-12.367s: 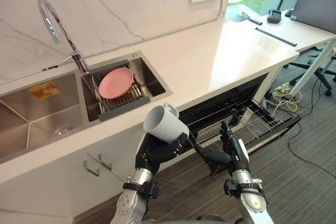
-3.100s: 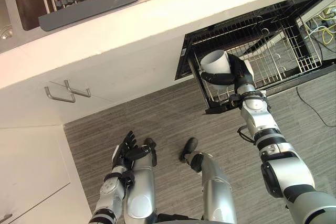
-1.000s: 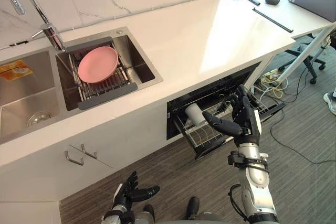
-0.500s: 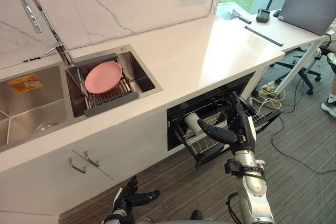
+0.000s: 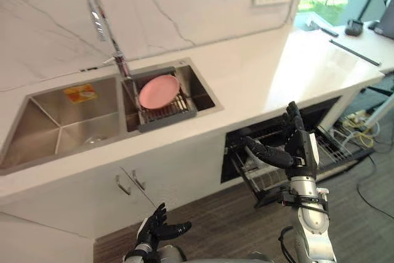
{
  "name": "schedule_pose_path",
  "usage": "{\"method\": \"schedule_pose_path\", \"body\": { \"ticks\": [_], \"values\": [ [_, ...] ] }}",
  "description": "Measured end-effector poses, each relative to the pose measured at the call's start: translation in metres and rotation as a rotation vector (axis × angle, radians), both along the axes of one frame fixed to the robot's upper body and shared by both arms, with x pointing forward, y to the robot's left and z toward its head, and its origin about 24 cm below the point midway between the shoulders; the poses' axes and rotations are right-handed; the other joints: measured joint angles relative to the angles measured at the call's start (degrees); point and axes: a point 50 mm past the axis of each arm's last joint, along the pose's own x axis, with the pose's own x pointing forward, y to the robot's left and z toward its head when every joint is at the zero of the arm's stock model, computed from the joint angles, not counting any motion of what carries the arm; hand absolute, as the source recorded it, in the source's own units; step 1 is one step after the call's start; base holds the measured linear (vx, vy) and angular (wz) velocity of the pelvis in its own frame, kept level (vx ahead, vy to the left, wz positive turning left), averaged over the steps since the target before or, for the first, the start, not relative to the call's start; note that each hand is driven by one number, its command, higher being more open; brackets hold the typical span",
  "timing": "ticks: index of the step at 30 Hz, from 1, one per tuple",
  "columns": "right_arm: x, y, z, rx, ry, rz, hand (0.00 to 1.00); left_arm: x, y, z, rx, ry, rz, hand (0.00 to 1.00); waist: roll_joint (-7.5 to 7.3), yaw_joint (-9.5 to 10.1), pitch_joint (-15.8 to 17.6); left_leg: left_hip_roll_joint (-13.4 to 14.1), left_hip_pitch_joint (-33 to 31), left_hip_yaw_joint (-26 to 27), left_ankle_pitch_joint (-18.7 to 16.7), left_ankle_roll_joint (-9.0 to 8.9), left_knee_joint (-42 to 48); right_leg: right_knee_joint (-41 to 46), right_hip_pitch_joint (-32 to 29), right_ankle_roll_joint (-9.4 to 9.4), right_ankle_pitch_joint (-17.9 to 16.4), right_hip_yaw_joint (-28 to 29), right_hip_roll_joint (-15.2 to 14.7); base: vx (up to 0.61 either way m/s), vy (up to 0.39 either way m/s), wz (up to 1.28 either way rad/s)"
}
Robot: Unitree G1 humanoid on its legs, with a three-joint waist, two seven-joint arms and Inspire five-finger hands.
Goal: Walk over to the sink, pick up the cup, carry it to the dishwasher, place the cup inside the dishwasher, then close the dishwasher door
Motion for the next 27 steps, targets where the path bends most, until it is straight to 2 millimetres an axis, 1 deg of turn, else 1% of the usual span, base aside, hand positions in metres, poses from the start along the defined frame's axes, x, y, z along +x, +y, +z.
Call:
{"method": "schedule_pose_path", "body": {
  "ticks": [1, 2, 3, 4, 5, 6, 7, 8, 9, 10, 11, 12, 13, 14, 15, 16, 17, 18, 19, 20, 22, 23, 27],
  "values": [
    [0.000, 0.001, 0.001, 0.002, -0.002, 0.005, 1.00, 0.000, 0.001, 0.000, 0.001, -0.001, -0.001, 1.00, 0.13, 0.04, -0.16, -0.93, -0.08, -0.09, -0.77, 0.61, 0.42, 1.44, -0.27, -0.07, -0.39, 1.12, -0.85, 0.22, 0.269, 0.41],
    [0.000, 0.002, 0.000, 0.001, 0.005, 0.013, 1.00, 0.001, 0.003, 0.001, 0.003, -0.003, 0.007, 1.00, -0.49, 0.22, -0.15, -2.76, -0.09, -0.49, -2.57, 2.03, 1.27, 5.73, -0.73, -0.24, -2.15, 3.09, -2.30, 0.25, 0.210, 0.38],
    [0.001, 0.003, -0.001, 0.003, 0.015, 0.016, 1.00, 0.004, 0.003, 0.002, 0.002, -0.010, 0.018, 1.00, -0.92, 0.93, -0.11, -4.13, 0.39, -0.65, -4.03, 2.83, 1.74, 9.02, -1.37, -0.91, -2.17, 3.77, -3.86, 0.25, 0.189, 0.33],
    [0.001, 0.004, -0.002, 0.005, 0.018, 0.019, 1.00, 0.004, 0.005, 0.002, 0.009, -0.010, 0.017, 1.00, -1.36, 1.27, -0.02, -4.90, 0.91, -0.69, -3.98, 2.83, 1.52, 10.65, -1.94, -1.54, -1.81, 4.48, -4.68, 0.28, 0.198, 0.17],
    [0.001, 0.006, -0.003, 0.009, 0.023, 0.027, 1.00, 0.005, 0.005, 0.002, 0.007, -0.009, 0.016, 1.00, -1.57, 1.68, -0.18, -6.49, 2.57, -0.87, -4.10, 3.27, -0.17, 14.41, -3.35, -3.49, -0.62, 6.58, -6.17, 0.24, 0.155, 0.16],
    [0.002, 0.010, -0.006, 0.011, 0.033, 0.037, 1.00, 0.003, 0.004, 0.002, 0.005, -0.005, 0.012, 1.00, -1.65, 1.60, -0.38, -7.97, 5.33, -1.67, -3.41, 3.82, -3.23, 18.17, -4.99, -4.28, 0.97, 10.06, -6.39, 0.32, 0.136, 0.22],
    [0.001, 0.011, -0.008, 0.011, 0.040, 0.038, 1.00, 0.002, 0.004, 0.002, 0.006, -0.001, 0.007, 1.00, -1.42, 1.29, -0.59, -8.29, 6.57, -2.41, -3.10, 3.85, -4.81, 19.49, -5.24, -3.10, -0.12, 10.97, -5.46, 0.31, 0.042, 0.45],
    [0.001, 0.010, -0.010, 0.000, 0.050, 0.025, 1.00, -0.001, 0.004, 0.002, 0.012, 0.009, -0.006, 1.00, -1.30, 0.87, -0.68, -8.40, 8.83, -4.30, -2.29, 3.67, -7.88, 19.66, -5.45, -3.02, -2.72, 11.23, -2.21, 0.35, 0.020, 0.66],
    [0.000, 0.008, -0.010, -0.008, 0.047, -0.001, 1.00, -0.001, 0.004, 0.001, 0.015, 0.014, -0.017, 1.00, -1.14, 0.78, -0.77, -8.22, 10.87, -6.25, -0.98, 3.20, -11.38, 18.14, -6.86, -3.84, -5.15, 11.56, 1.86, 0.28, -0.006, 0.75],
    [0.000, 0.007, -0.009, -0.018, 0.039, -0.015, 1.00, -0.001, 0.003, 0.001, 0.017, 0.017, -0.027, 1.00, -1.10, 0.59, -0.75, -7.82, 11.83, -7.15, -0.20, 3.02, -13.04, 16.89, -7.92, -4.53, -6.01, 11.59, 4.14, 0.28, -0.036, 0.88],
    [0.000, 0.004, -0.009, -0.033, 0.024, -0.036, 1.00, -0.001, 0.002, 0.000, 0.017, 0.026, -0.038, 1.00, -0.78, -0.02, -0.58, -6.59, 13.61, -9.28, 0.82, 2.27, -15.33, 13.29, -9.76, -5.71, -6.59, 11.90, 8.36, 0.30, -0.080, 0.97],
    [-0.001, 0.003, -0.010, -0.041, 0.023, -0.049, 1.00, -0.002, 0.003, 0.000, 0.020, 0.034, -0.040, 1.00, -0.85, -0.28, -0.44, -5.41, 14.92, -10.93, 1.65, 1.05, -16.06, 9.62, -11.82, -6.26, -6.33, 13.12, 11.66, 0.30, -0.098, 0.93],
    [-0.001, 0.003, -0.010, -0.040, 0.023, -0.051, 1.00, -0.003, 0.005, 0.000, 0.024, 0.035, -0.039, 1.00, -1.04, -0.26, -0.42, -5.13, 15.58, -11.38, 2.01, 0.45, -16.09, 6.74, -12.46, -6.51, -5.17, 13.73, 12.80, 0.31, -0.128, 0.85],
    [-0.001, 0.003, -0.007, -0.041, 0.008, -0.049, 1.00, -0.007, 0.011, -0.002, 0.021, 0.067, 0.007, 1.00, -2.07, -0.37, -1.05, -5.63, 16.72, -12.66, 2.06, -0.18, -16.10, -1.79, -12.35, -8.61, 4.99, 14.56, 13.81, 0.34, -0.144, 0.87],
    [-0.002, -0.003, -0.003, -0.065, -0.015, -0.055, 1.00, -0.014, 0.012, -0.006, 0.027, 0.107, 0.045, 1.00, -0.64, -0.63, -1.33, -5.05, 17.58, -13.64, 1.76, -0.81, -15.92, -3.29, -11.13, -9.39, 8.58, 14.01, 14.26, 0.41, -0.129, 0.68],
    [0.001, -0.004, 0.001, -0.081, -0.026, -0.048, 1.00, -0.018, 0.013, -0.006, 0.039, 0.111, 0.026, 1.00, 0.47, 0.23, -1.70, -4.27, 16.72, -12.86, 2.04, -1.34, -14.05, -5.85, -9.62, -9.60, 9.04, 14.30, 14.83, 0.33, -0.100, 0.28],
    [0.005, -0.003, 0.003, -0.092, -0.037, -0.036, 1.00, -0.023, 0.012, -0.007, 0.040, 0.117, 0.018, 1.00, 0.82, 0.85, -1.63, -3.55, 15.57, -12.49, 2.02, -2.34, -12.47, -8.57, -8.02, -9.73, 9.96, 14.43, 15.21, 0.22, -0.071, -0.12],
    [0.005, -0.003, 0.003, -0.097, -0.038, -0.035, 1.00, -0.025, 0.013, -0.007, 0.040, 0.118, 0.016, 1.00, 0.82, 0.91, -1.63, -3.49, 15.75, -12.38, 1.81, -2.89, -13.53, -10.15, -7.11, -9.80, 10.46, 14.30, 15.38, 0.19, -0.117, 0.03],
    [0.005, -0.004, 0.003, -0.109, -0.034, -0.039, 1.00, -0.030, 0.016, -0.007, 0.048, 0.118, 0.015, 1.00, 0.85, 0.80, -1.61, -2.96, 16.21, -12.33, 4.33, -4.67, -19.42, -13.84, -5.06, -9.83, 11.58, 13.42, 16.37, 0.14, -0.089, 0.12],
    [0.005, -0.004, 0.003, -0.116, -0.031, -0.040, 1.00, -0.031, 0.016, -0.006, 0.050, 0.114, 0.017, 1.00, 0.96, 0.76, -1.60, -2.41, 16.02, -12.31, 6.60, -4.81, -21.06, -14.77, -4.69, -9.88, 11.91, 13.29, 17.06, 0.13, -0.061, 0.08],
    [0.005, -0.002, 0.000, -0.124, -0.014, -0.035, 1.00, -0.033, 0.019, -0.006, 0.061, 0.109, 0.022, 1.00, 0.68, 0.85, -1.53, -1.71, 16.76, -11.60, 6.60, -4.63, -22.52, -17.40, -3.35, -9.67, 13.03, 13.61, 18.07, 0.05, 0.004, -0.10],
    [0.005, 0.000, 0.000, -0.147, -0.011, -0.025, 1.00, -0.033, 0.022, -0.005, 0.075, 0.107, 0.003, 1.00, 0.13, 0.86, -1.36, -1.81, 16.65, -11.19, 6.61, -4.63, -22.65, -19.45, -2.73, -9.47, 14.21, 13.94, 18.24, 0.01, 0.021, -0.14],
    [0.007, 0.007, -0.004, -0.169, 0.023, 0.015, 1.00, -0.034, 0.025, -0.005, 0.104, 0.116, -0.046, 1.00, -0.22, 0.69, -1.28, -2.60, 16.64, -10.36, 6.63, -4.59, -22.98, -25.94, -0.33, -8.93, 17.93, 14.69, 18.32, -0.03, 0.035, -0.10]
  ]
}}
